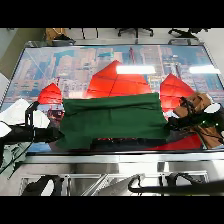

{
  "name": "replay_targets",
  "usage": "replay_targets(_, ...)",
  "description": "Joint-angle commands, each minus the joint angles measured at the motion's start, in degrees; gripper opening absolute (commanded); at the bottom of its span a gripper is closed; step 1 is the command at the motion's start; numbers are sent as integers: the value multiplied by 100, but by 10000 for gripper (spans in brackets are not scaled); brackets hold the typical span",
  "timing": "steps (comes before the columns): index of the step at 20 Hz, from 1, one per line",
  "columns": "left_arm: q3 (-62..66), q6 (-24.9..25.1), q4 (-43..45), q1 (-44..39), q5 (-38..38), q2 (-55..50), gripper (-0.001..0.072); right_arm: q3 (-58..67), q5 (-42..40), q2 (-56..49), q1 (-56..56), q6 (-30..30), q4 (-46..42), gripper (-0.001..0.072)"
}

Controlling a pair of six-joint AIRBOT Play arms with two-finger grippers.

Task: Fold the shirts.

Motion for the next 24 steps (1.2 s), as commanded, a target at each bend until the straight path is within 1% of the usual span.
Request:
replay_targets(1, 398, 310, -492, -11, 791, -129, 14, 310, -584, 118, -37, -680, 1008, 23)
replay_targets(3, 1049, 472, -570, -28, 1027, -844, 14, 638, -1034, -210, -24, -1261, 1827, 24)
replay_targets(4, 1434, 573, -566, -74, 1106, -1316, 15, 791, -1139, -466, 2, -1445, 2052, 23)
replay_targets(8, 2457, 903, -557, -492, 1694, -3080, 16, 1349, -1537, -1766, 179, -1797, 2153, 24)
replay_targets(10, 2881, 962, -514, -640, 1805, -3945, 16, 1506, -1816, -2302, 210, -2015, 2155, 30)
replay_targets(11, 3080, 962, -490, -654, 1801, -4343, 16, 1547, -1963, -2516, 210, -2024, 2157, 32)
replay_targets(12, 3239, 957, -501, -649, 1768, -4669, 16, 1578, -2061, -2684, 210, -2037, 2155, 63)
replay_targets(13, 3348, 944, -509, -649, 1727, -4933, 20, 1593, -2127, -2793, 208, -2107, 2159, 152)
replay_targets(14, 3453, 916, -509, -649, 1600, -5171, 26, 1602, -2131, -2830, 208, -2168, 2157, 172)
replay_targets(15, 3563, 911, -509, -649, 1410, -5355, 276, 1641, -2100, -2804, 203, -2175, 2155, 173)
replay_targets(16, 3711, 815, -507, -649, 1165, -5515, 572, 1755, -1985, -2754, 177, -2177, 2122, 235)
replay_targets(17, 3886, 752, -507, -647, 885, -5626, 606, 1906, -1908, -2673, 122, -2168, 1967, 460)
replay_targets(18, 4041, 682, -507, -643, 634, -5670, 606, 2031, -1917, -2597, 70, -2164, 1766, 557)
replay_targets(19, 4170, 640, -509, -621, 424, -5648, 606, 2149, -1917, -2577, -15, -2094, 1628, 573)
replay_targets(20, 4264, 612, -507, -597, 282, -5598, 606, 2188, -1917, -2603, -109, -1963, 1633, 642)
replay_targets(21, 4330, 564, -505, -546, 192, -5515, 606, 2190, -1897, -2667, -138, -1856, 1628, 650)
replay_targets(24, 4391, 433, -507, -306, 177, -5209, 606, 2190, -1648, -3042, -59, -1821, 1657, 650)
